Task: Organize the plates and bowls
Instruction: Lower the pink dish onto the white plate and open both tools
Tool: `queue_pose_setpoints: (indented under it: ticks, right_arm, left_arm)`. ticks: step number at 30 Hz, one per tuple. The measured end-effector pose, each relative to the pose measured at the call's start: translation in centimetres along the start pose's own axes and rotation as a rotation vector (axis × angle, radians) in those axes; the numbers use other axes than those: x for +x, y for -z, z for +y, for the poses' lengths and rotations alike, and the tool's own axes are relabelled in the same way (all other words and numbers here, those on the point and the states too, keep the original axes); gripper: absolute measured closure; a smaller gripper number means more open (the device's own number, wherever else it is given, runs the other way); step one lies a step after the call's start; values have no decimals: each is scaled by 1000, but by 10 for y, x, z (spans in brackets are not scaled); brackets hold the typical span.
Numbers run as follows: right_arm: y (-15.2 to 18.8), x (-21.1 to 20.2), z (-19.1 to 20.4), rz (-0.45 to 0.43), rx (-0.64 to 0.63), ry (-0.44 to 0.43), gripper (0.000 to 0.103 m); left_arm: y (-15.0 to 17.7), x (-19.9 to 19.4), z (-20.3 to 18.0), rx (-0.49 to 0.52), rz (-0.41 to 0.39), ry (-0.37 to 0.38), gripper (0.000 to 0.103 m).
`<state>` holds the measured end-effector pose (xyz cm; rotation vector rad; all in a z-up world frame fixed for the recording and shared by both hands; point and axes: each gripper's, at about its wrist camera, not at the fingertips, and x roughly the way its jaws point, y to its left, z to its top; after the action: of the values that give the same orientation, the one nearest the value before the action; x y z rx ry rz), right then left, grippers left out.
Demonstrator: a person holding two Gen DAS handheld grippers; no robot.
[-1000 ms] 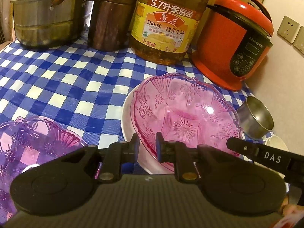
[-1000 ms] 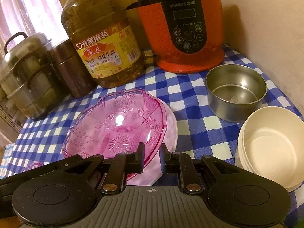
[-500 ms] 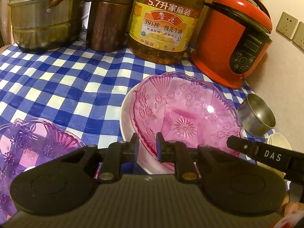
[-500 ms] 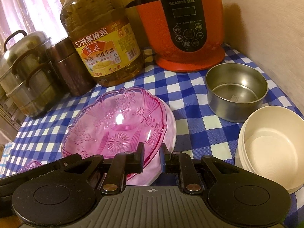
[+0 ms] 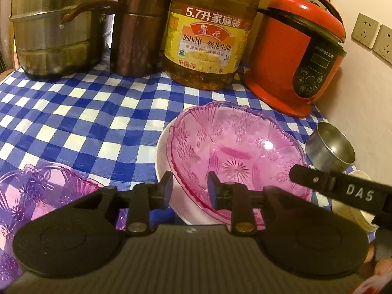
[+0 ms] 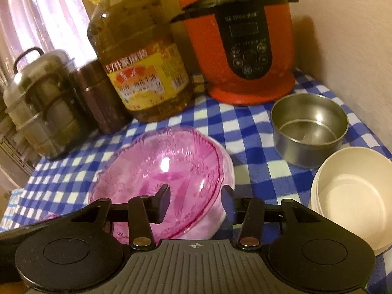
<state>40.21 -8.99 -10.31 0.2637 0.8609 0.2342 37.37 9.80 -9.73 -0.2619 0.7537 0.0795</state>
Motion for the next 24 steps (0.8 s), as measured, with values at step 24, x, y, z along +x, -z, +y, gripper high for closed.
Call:
queue_pose_setpoints:
  ticks: [24]
  right_arm:
    - [2, -40, 2, -73, 23, -11, 55]
  left_arm:
    - [5, -41, 3, -24, -63, 0, 69]
